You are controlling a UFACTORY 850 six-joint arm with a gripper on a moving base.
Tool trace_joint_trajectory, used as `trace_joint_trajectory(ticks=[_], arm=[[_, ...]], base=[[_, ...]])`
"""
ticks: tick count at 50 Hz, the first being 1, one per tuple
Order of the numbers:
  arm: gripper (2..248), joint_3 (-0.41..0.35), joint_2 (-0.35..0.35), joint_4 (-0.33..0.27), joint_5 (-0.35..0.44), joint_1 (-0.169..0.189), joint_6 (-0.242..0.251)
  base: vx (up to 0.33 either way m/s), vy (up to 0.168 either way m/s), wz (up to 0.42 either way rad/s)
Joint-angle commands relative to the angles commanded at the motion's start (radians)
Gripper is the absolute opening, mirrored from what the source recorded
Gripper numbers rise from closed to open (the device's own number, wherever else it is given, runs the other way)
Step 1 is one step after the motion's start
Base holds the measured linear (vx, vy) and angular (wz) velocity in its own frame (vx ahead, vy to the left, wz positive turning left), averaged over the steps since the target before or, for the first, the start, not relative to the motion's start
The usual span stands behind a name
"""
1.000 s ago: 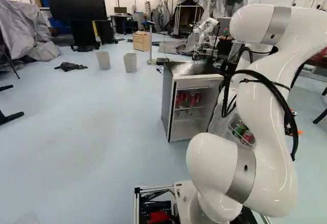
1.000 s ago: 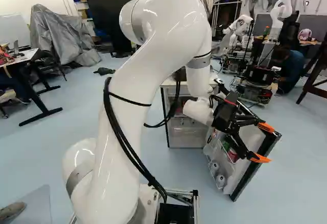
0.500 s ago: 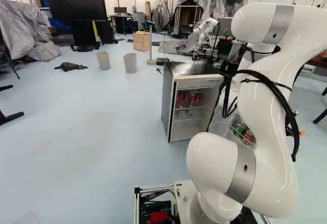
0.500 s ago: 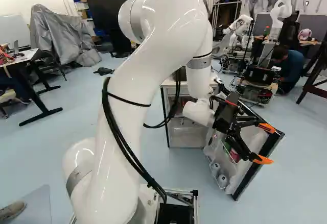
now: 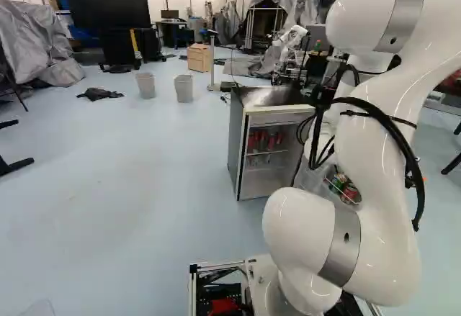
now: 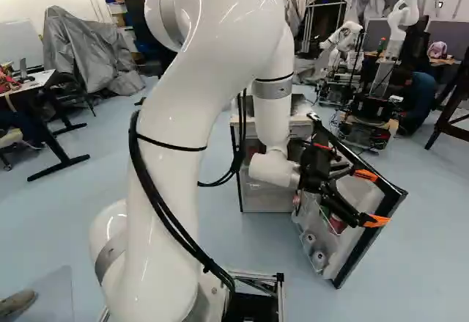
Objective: Grab a drink from the fridge
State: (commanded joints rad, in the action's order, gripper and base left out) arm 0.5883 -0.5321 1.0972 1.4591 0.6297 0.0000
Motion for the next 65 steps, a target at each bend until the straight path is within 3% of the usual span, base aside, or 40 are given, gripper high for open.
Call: trace_joint_trajectory(ticks=[65], arm=[[247, -0.425, 0.297, -0.684, 0.000, -0.100, 0.000]], base=[[0.000, 0.000, 0.000]])
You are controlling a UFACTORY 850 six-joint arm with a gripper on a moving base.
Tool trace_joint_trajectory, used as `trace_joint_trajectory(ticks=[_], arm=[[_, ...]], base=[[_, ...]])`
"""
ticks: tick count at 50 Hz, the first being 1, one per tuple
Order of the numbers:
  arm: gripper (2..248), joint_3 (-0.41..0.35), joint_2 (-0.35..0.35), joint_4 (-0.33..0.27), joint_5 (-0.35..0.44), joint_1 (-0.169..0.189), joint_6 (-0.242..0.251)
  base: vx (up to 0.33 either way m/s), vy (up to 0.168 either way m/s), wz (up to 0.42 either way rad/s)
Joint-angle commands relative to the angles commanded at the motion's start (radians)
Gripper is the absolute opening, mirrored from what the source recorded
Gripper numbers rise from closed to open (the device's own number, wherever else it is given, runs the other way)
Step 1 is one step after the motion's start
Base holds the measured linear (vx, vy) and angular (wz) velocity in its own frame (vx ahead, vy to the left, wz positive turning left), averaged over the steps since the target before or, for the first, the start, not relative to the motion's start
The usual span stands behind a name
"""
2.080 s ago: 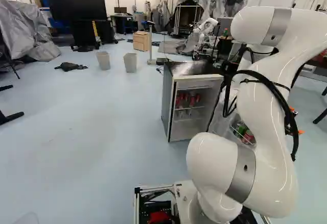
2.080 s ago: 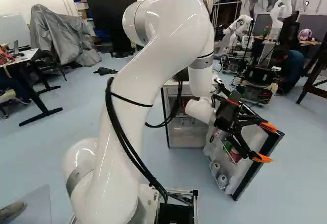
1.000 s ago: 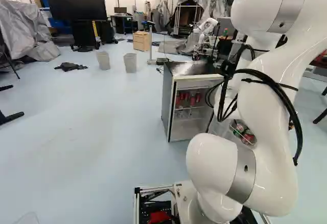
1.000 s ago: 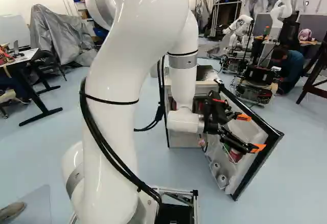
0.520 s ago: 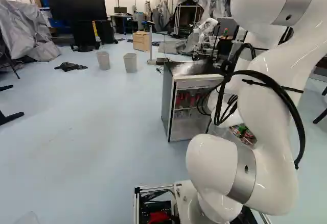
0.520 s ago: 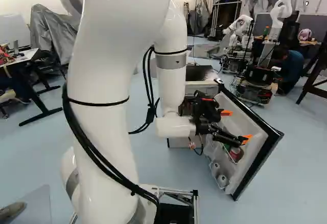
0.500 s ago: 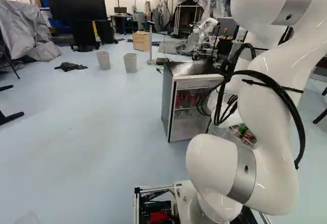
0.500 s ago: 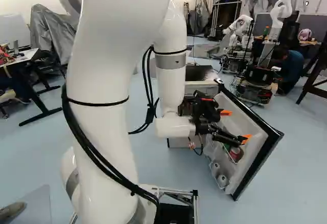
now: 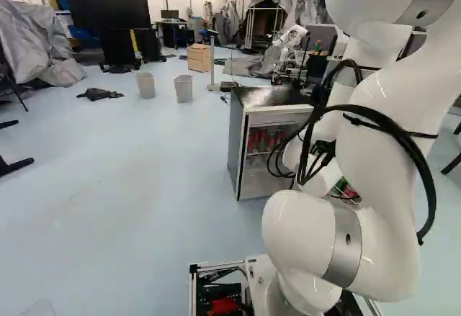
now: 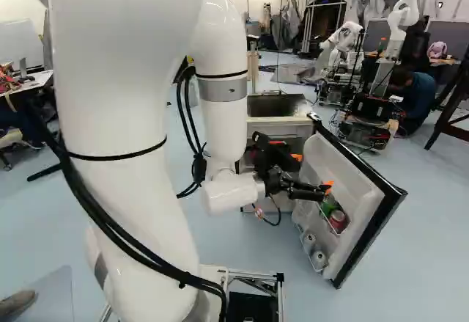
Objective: Grab a drink from the fridge
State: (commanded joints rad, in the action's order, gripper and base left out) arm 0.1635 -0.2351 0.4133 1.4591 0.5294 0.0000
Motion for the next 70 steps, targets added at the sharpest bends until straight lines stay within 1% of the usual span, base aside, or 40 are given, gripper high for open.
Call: trace_joint_trajectory(ticks=[13, 24, 29, 46, 53, 64, 70], arm=[[247, -0.057, 0.073, -0.137, 0.000, -0.019, 0.000], [247, -0.070, 0.116, -0.253, 0.000, -0.021, 0.000], [247, -0.065, 0.119, -0.305, 0.000, -0.023, 0.000], [247, 0.004, 0.061, -0.484, -0.003, -0.053, 0.000], [247, 0.041, 0.023, -0.554, -0.030, -0.066, 0.000], [247, 0.101, -0.053, -0.624, -0.100, -0.084, 0.000], [247, 0.136, -0.097, -0.643, -0.125, -0.093, 0.000]], base=[[0.000, 0.000, 0.000], [0.000, 0.000, 0.000], [0.000, 0.000, 0.000], [0.000, 0.000, 0.000], [0.000, 0.000, 0.000], [0.000, 0.000, 0.000], [0.000, 0.000, 0.000]])
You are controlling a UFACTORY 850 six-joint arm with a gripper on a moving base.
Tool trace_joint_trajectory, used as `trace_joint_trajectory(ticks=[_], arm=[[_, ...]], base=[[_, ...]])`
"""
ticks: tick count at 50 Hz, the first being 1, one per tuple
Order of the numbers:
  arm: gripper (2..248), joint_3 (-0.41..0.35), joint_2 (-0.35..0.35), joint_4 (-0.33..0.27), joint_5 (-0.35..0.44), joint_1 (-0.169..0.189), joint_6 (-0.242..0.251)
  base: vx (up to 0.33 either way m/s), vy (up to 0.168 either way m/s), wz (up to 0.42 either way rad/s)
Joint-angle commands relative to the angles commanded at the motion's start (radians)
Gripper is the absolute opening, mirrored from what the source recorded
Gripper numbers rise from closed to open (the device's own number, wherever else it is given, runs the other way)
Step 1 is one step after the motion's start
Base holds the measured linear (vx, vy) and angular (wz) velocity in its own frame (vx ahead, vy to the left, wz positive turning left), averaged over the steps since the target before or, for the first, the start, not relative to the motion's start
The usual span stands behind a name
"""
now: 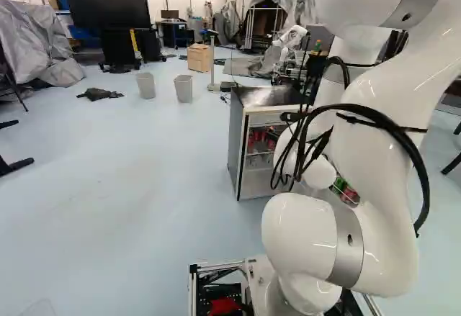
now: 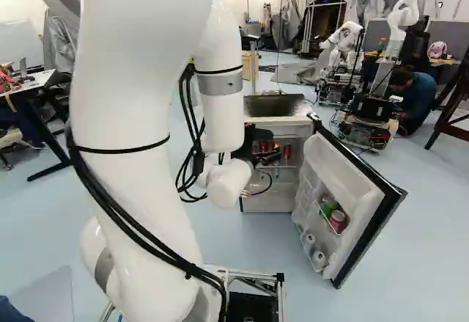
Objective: Grab a drink from the fridge
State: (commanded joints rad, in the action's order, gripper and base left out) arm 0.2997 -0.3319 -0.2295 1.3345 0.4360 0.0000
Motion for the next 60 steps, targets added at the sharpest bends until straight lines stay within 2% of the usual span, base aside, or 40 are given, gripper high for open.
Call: trace_joint_trajectory(ticks=[17, 39, 60], arm=[[247, 0.103, -0.121, -0.014, -0.009, -0.024, 0.000], [247, 0.247, -0.273, -0.094, -0.009, -0.042, 0.000], [247, 0.379, -0.405, -0.103, -0.009, -0.033, 0.000]], base=[[0.000, 0.000, 0.000], [0.000, 0.000, 0.000], [0.000, 0.000, 0.000]])
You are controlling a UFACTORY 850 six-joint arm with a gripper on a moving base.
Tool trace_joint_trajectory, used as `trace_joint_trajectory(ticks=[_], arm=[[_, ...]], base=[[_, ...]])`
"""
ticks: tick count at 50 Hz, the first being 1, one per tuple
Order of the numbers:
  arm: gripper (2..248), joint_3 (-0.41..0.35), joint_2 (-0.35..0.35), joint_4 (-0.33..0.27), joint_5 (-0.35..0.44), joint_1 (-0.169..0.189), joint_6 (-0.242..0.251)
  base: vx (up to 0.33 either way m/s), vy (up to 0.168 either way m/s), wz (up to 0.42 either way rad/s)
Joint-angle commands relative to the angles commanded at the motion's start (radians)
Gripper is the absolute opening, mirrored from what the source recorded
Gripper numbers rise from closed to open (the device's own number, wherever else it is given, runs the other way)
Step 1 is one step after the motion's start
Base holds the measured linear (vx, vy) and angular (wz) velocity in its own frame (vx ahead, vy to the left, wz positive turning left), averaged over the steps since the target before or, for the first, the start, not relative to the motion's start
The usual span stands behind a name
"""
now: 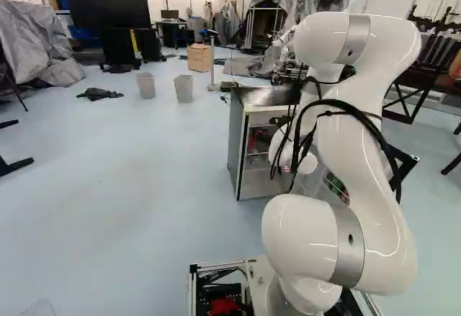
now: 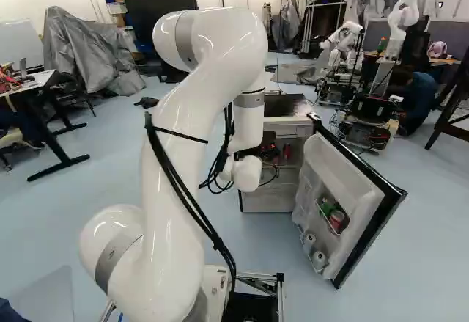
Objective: Grab a drink from the fridge
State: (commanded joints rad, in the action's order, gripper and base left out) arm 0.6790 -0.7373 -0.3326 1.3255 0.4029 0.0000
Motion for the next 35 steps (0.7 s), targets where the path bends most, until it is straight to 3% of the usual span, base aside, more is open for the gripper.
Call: trace_joint_trajectory(ticks=[35], arm=[[247, 0.068, -0.120, 0.000, 0.000, 0.000, 0.000]], base=[[0.000, 0.000, 0.000]])
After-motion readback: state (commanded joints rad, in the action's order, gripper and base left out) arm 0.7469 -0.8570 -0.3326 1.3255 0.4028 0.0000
